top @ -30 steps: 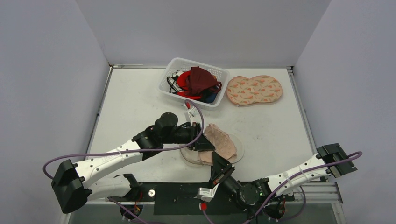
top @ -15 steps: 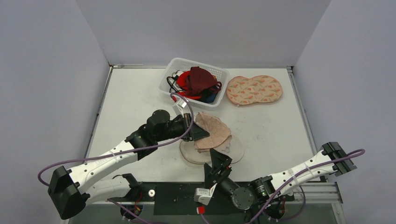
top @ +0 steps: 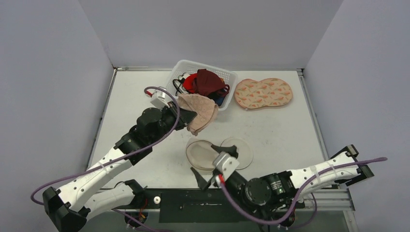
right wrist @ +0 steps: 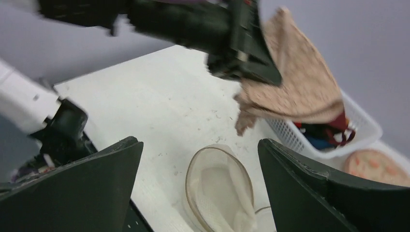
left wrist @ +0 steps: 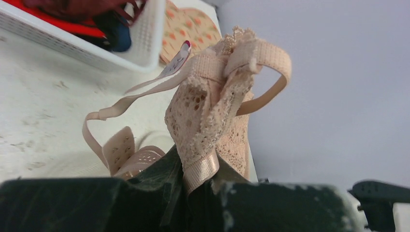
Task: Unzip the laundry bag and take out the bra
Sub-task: Pick up the bra from the laundry bag, then place the bra in the bin.
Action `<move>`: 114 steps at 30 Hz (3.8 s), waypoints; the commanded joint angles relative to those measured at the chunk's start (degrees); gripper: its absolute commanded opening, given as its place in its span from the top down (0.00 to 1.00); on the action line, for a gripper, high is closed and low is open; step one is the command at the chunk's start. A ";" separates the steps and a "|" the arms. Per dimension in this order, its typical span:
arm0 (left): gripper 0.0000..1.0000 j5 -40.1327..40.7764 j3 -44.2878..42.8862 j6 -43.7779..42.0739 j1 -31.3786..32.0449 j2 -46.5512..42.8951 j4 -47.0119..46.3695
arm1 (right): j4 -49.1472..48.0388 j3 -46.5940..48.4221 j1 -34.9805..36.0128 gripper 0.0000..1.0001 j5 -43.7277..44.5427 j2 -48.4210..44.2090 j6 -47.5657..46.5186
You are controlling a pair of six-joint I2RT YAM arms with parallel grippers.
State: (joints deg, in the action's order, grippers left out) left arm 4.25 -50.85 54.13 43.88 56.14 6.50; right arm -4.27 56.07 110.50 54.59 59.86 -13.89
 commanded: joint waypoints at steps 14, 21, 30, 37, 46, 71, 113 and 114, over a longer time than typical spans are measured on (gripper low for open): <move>1.00 13.87 -7.58 -5.35 -8.95 -4.11 1.03 | 5.77 -31.03 -44.14 0.31 -28.13 -20.86 52.33; 1.00 -2.32 -11.59 -6.33 -20.28 9.75 -15.91 | 1.90 -39.09 -44.05 0.20 -27.73 -26.02 51.18; 1.00 -30.18 -16.06 2.88 -31.44 32.78 -43.78 | 5.86 -40.18 -43.63 0.13 -29.29 -28.29 49.71; 1.00 -35.37 -31.68 -1.61 -31.23 47.22 -32.71 | 5.36 -42.11 -42.74 0.14 -30.80 -29.77 49.94; 1.00 -33.52 -44.07 -11.88 -29.17 58.00 -19.76 | 6.41 -42.25 -42.38 0.13 -30.41 -30.82 47.73; 0.76 -28.58 -46.63 -14.72 -28.72 69.23 -9.00 | 6.77 -42.36 -42.21 0.13 -28.14 -31.65 45.14; 0.80 -26.50 -38.43 -16.43 -26.12 54.69 -15.98 | 7.70 -42.63 -41.15 0.12 -28.27 -35.16 44.75; 0.82 -26.80 -39.26 -16.16 -26.12 56.24 -15.99 | 7.63 -42.70 -41.08 0.13 -28.11 -35.15 44.71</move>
State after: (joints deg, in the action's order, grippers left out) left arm -16.73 -85.89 35.94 17.89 106.28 -5.74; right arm 4.93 13.26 68.75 25.71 24.32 31.51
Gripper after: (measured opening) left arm 0.216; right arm 0.874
